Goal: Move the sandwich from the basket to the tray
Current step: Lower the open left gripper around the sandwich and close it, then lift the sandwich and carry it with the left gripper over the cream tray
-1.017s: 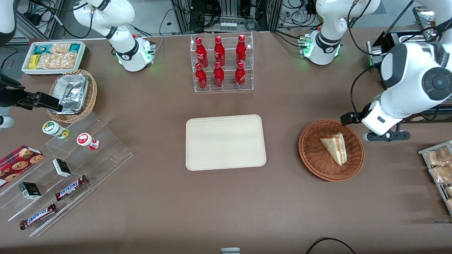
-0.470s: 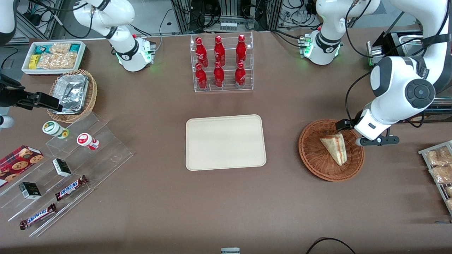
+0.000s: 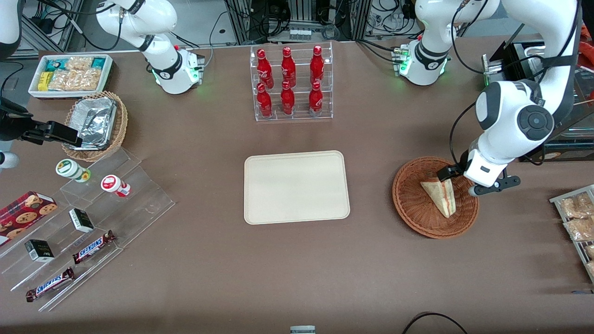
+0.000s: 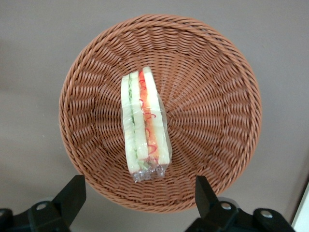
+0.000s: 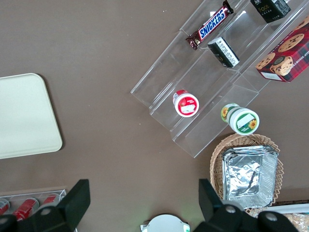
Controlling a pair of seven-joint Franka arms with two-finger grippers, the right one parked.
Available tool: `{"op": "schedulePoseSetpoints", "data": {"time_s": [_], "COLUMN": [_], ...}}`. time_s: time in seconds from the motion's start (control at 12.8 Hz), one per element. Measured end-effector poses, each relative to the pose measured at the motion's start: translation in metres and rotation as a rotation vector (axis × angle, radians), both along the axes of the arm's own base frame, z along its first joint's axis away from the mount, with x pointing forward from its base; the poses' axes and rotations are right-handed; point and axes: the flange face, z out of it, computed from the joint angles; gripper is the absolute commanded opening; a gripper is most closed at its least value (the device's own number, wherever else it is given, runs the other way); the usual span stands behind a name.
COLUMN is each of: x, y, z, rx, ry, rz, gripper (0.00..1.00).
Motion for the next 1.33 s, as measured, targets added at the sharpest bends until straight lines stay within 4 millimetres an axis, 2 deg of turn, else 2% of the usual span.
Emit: {"op": "schedulePoseSetpoints", "data": {"time_s": [0.16,0.55,1.02,1.25,1.33], "x": [0.002,0.000,0.004,0.004,0.004], "y": [0.000,0.000,-0.001,-0.001,-0.001], "z": [-0.007,-0.024,-0.071,-0.086,-0.087], "rx": [0.000,0.000,-0.003,-0.004,-0.004], "ry": [-0.010,-0.010,0.010,0.021,0.022], "rz": [0.081,0.160,0.175,0.180,0.183], "gripper": [1.00,1.00,1.00,0.20,0.01]}}
